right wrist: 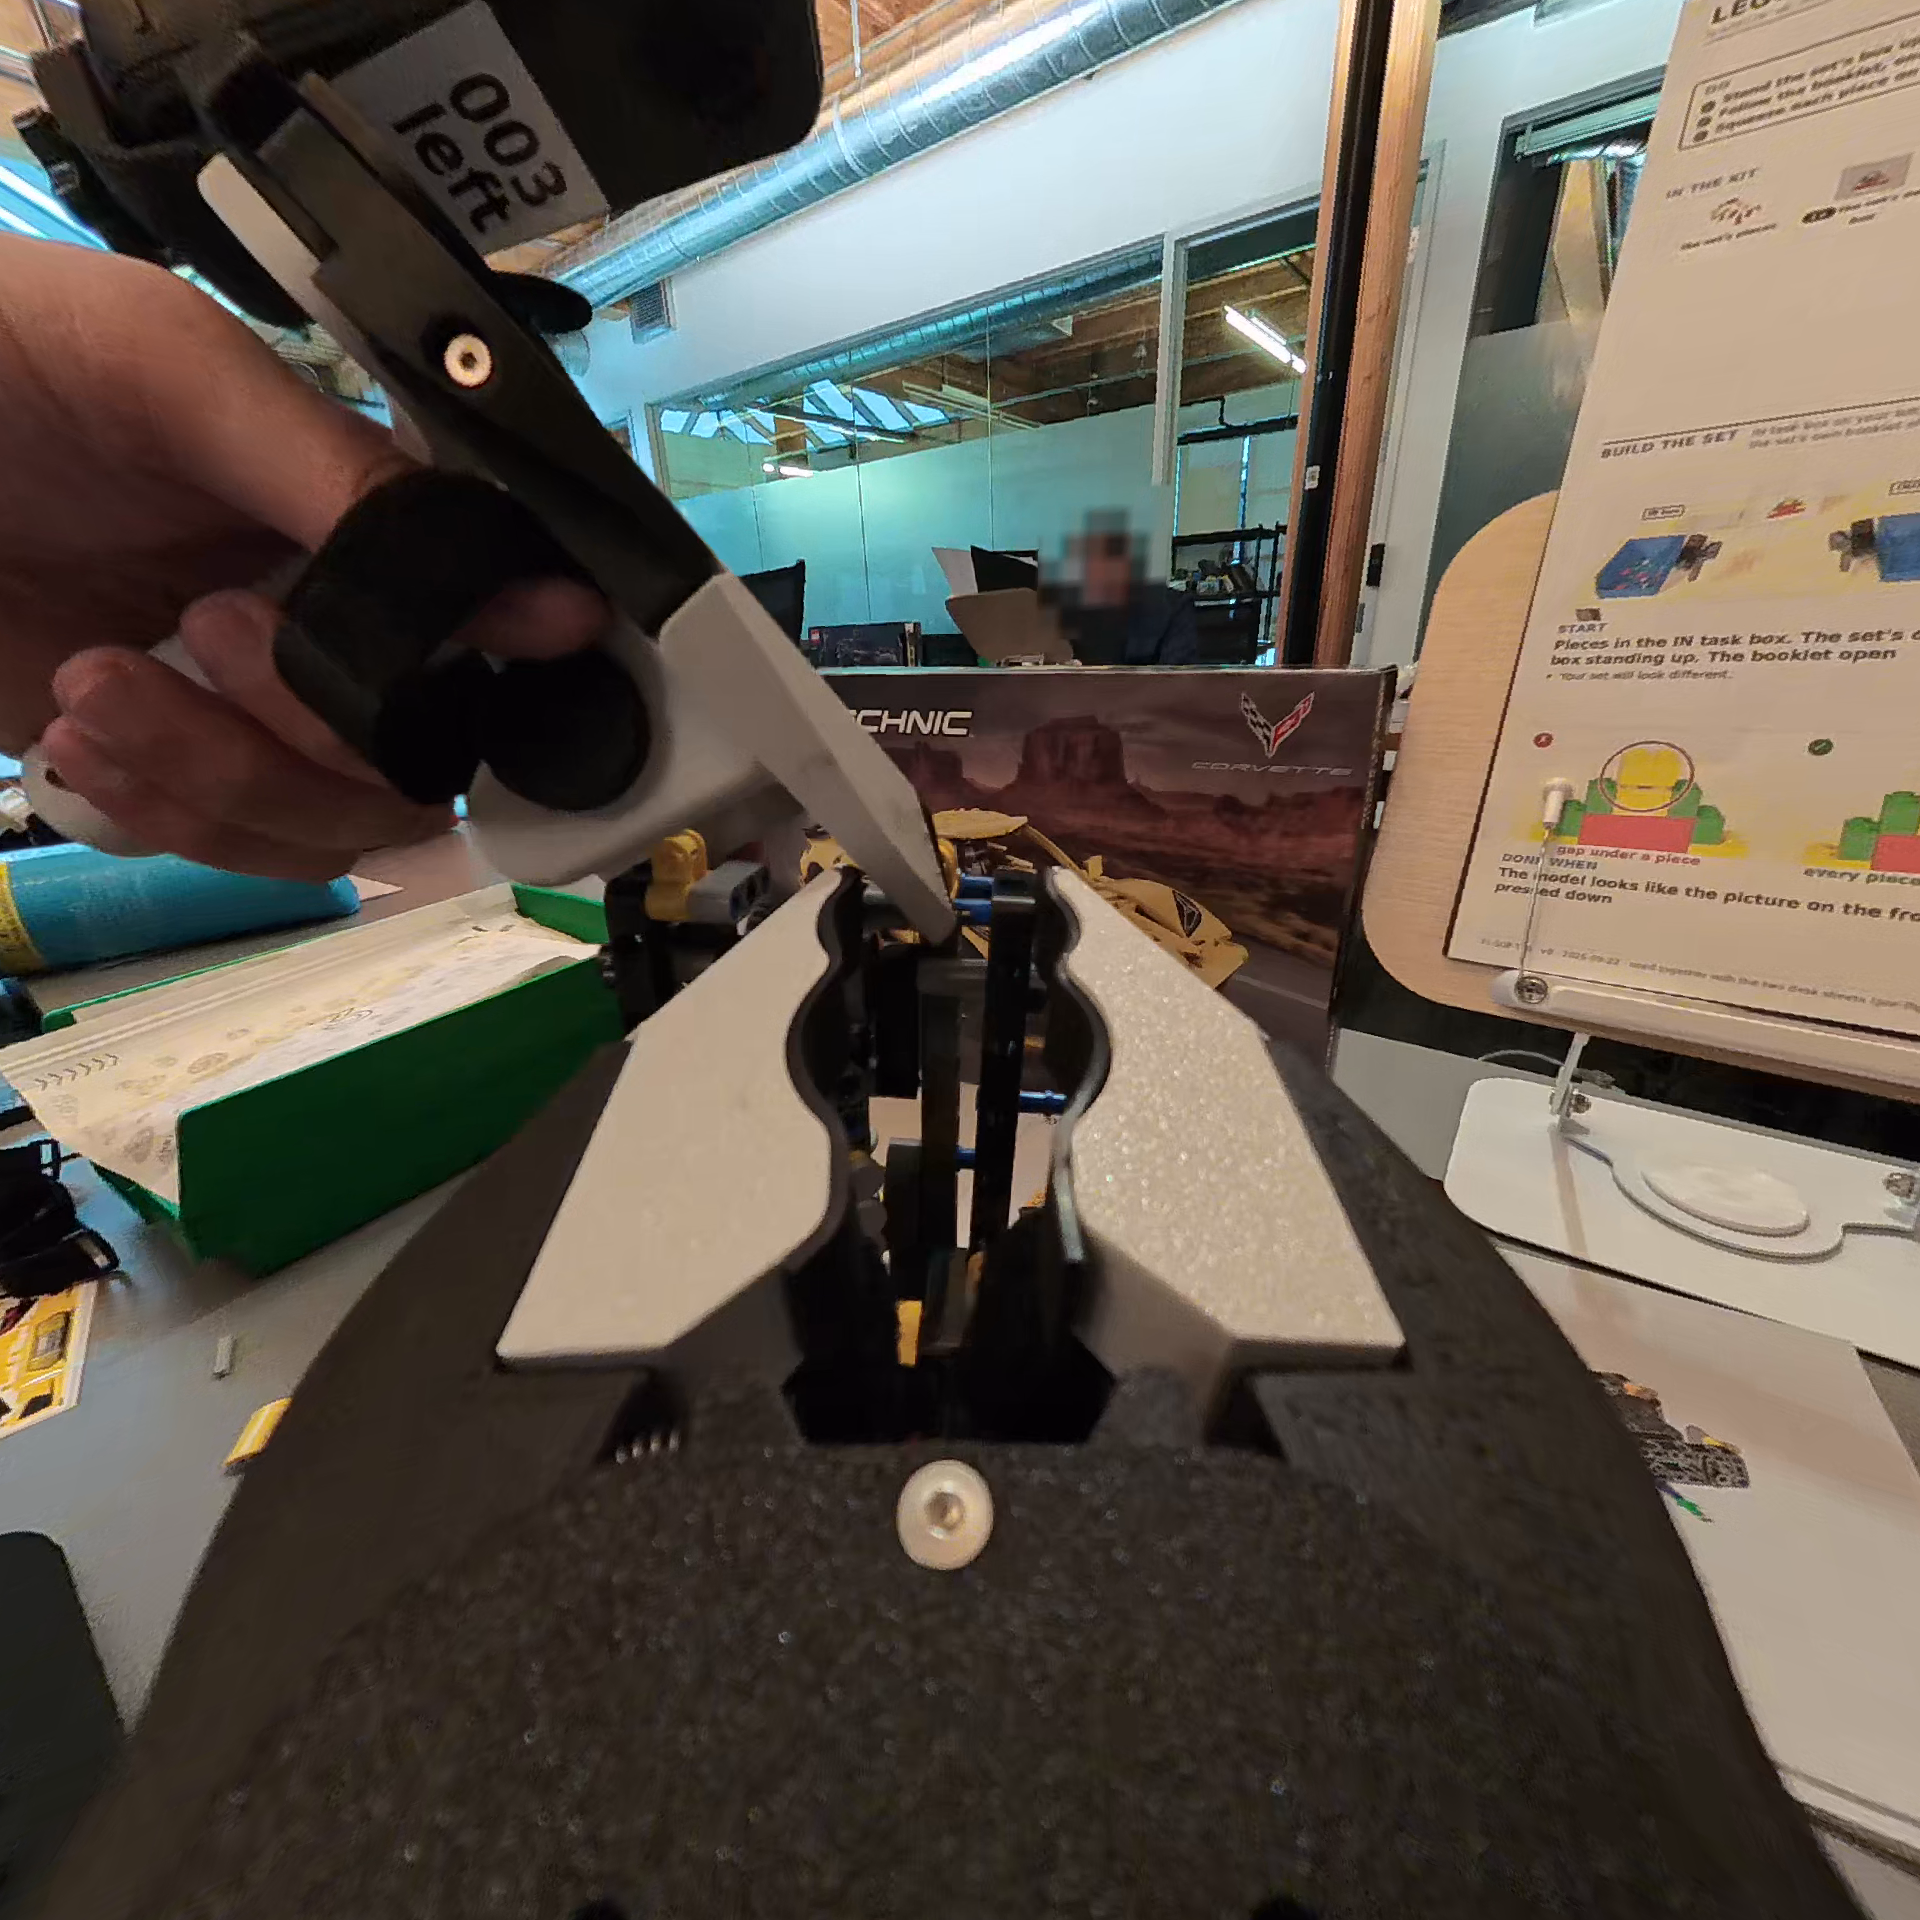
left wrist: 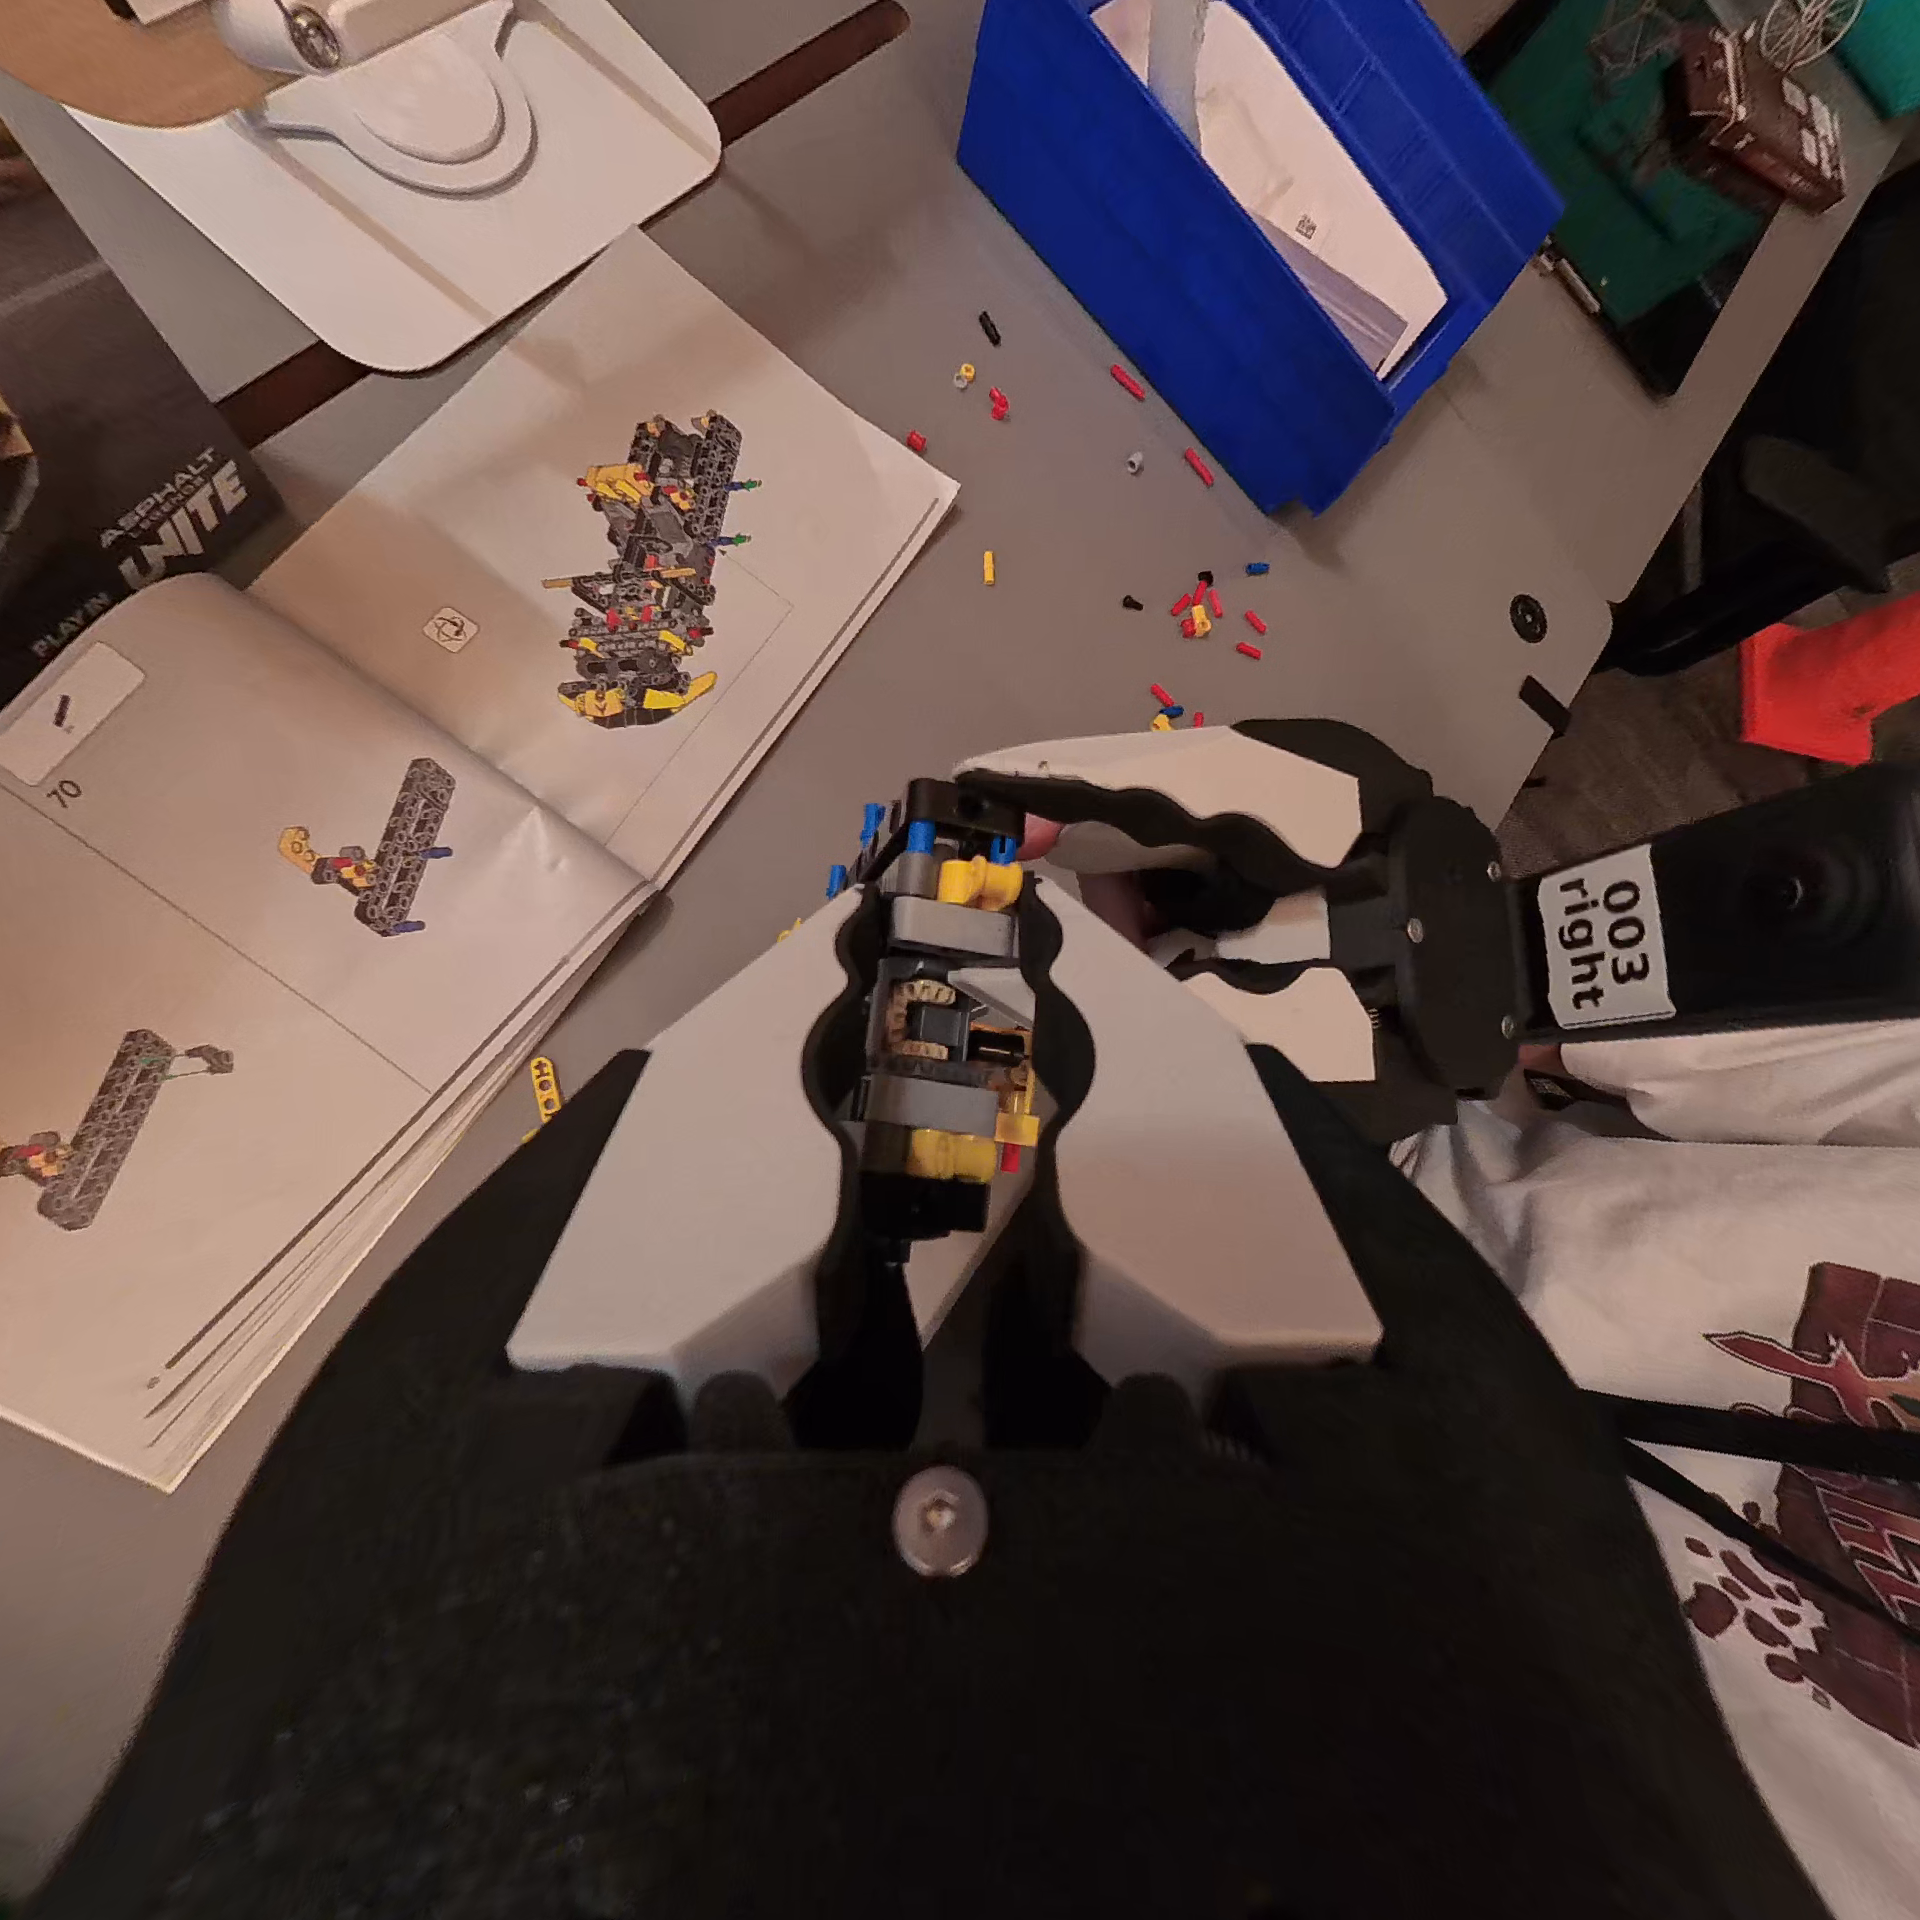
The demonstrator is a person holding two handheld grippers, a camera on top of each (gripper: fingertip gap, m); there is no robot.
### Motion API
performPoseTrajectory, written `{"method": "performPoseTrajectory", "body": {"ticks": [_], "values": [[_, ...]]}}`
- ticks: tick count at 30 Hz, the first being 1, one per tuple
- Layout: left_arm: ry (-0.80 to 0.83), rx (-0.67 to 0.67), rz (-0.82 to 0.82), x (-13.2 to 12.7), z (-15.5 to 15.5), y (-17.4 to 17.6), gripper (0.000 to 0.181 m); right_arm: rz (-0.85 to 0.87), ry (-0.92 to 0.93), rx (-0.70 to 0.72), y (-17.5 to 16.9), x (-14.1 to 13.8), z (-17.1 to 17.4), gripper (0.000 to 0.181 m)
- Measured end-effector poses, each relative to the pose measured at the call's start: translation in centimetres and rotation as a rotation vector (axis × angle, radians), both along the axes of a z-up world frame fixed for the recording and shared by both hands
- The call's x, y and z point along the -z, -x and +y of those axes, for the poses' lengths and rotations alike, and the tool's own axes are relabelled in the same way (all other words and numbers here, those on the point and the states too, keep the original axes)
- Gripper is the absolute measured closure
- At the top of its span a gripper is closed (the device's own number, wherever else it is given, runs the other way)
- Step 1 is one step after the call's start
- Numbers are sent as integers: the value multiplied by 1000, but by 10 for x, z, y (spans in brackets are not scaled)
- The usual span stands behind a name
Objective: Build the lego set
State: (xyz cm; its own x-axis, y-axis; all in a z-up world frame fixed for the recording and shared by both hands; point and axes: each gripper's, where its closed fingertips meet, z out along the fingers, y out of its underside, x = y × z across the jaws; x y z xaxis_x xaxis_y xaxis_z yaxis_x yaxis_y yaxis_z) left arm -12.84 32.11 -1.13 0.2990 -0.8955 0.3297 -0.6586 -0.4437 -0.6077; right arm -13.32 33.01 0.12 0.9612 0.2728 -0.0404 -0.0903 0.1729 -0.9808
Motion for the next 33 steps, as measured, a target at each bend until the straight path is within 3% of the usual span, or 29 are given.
{"method": "performPoseTrajectory", "body": {"ticks": [6, 20, 33], "values": [[-58, 21, 27, 0, -6, -1, 156, 52, 32, 4, 0, 6, 0, 149], [-131, 19, 42, 1, -5, -6, 157, -48, 34, 6, -5, 8, 0, 150], [-50, 48, 36, 0, -11, -1, 156, -67, -15, -22, 1, 5, -6, 149]]}}
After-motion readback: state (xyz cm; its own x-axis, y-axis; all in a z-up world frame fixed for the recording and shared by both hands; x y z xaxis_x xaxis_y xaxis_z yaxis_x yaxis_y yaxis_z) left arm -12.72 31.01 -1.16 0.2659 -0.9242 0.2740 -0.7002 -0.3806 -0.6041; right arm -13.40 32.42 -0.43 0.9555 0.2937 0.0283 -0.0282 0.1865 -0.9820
